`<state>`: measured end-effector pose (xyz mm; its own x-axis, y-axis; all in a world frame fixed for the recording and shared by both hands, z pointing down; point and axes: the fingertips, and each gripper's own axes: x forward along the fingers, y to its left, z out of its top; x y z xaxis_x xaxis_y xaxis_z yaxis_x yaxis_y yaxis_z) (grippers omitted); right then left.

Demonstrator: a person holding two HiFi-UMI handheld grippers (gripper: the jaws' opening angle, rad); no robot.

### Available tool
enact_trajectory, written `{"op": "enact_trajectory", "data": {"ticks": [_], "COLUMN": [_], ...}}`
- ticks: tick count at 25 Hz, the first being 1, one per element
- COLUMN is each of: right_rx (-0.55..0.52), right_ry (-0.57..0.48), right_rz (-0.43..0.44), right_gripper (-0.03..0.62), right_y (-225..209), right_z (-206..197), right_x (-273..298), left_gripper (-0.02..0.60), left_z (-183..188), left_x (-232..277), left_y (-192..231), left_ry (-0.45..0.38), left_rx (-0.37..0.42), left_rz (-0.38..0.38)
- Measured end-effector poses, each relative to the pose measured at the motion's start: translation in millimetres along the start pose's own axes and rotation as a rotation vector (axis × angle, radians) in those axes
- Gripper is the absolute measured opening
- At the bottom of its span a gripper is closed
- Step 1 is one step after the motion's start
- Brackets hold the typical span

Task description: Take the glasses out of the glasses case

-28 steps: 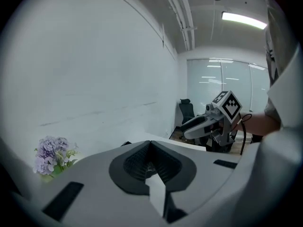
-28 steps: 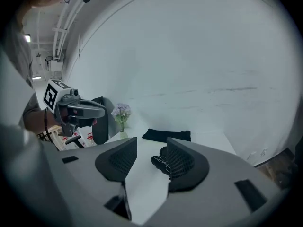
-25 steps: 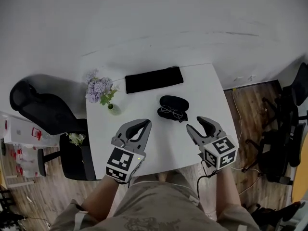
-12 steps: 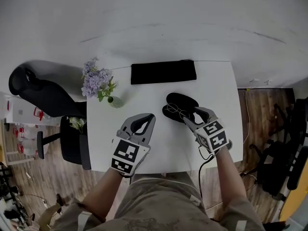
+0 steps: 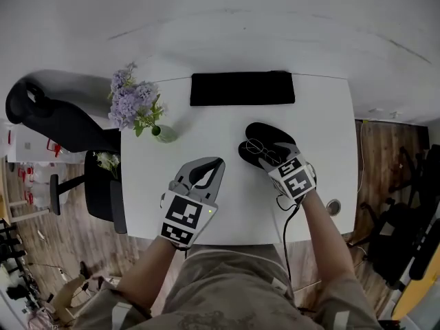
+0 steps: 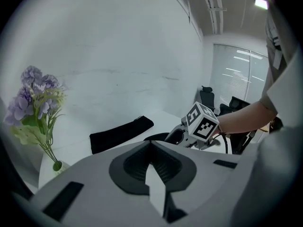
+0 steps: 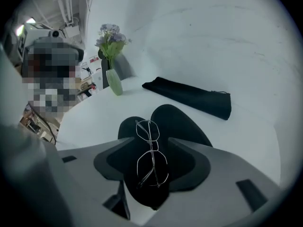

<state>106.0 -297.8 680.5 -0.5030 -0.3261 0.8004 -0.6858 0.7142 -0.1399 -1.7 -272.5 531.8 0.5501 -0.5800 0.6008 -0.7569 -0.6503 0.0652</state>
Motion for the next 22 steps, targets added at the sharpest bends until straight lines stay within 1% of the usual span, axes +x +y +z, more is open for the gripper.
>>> {"op": "enact_trajectory", "data": {"ticks": [3,6,12,13,15,18,22], "right_rx": [-0.031,-0.041,-0.13,-0.147,-0.17,-0.137,-0.1], "right_ry": [0.047,0.058,0.062,0.064,0.071,0.074,0.012], "right_rz": [-0.015,-0.035,-0.061,-0.067,-0.087,-0.091,-0.102], "right_gripper": [0.227,0.221,0.175,0.129,0.129,0.127,0.115], "right_y": [-2,-1,2,4,5,5,6], "right_z": [-8,-11,-12,-12,-12,-12,-1], "right_x": [14,18,23,22,22,21,9], "left_gripper": [0.016,0.017,0.017,0.017,0.017,0.017,0.017], "left_z": [-8,-15,-25,-26,-28,-32,-32], "left_x": [2,3,-6,-8,-13,-19,-26], "left_y": [1,2,3,3,2,1,3], "left_ry": [0.012,0.022,0.023,0.022,0.022,0.025,0.018], "left_rx": [-0.006,-0.009,-0.031,-0.032,-0.032,-0.031,-0.033], "left_rz": [0.002,-0.001,0.012,0.014,0.016,0.02,0.029]}}
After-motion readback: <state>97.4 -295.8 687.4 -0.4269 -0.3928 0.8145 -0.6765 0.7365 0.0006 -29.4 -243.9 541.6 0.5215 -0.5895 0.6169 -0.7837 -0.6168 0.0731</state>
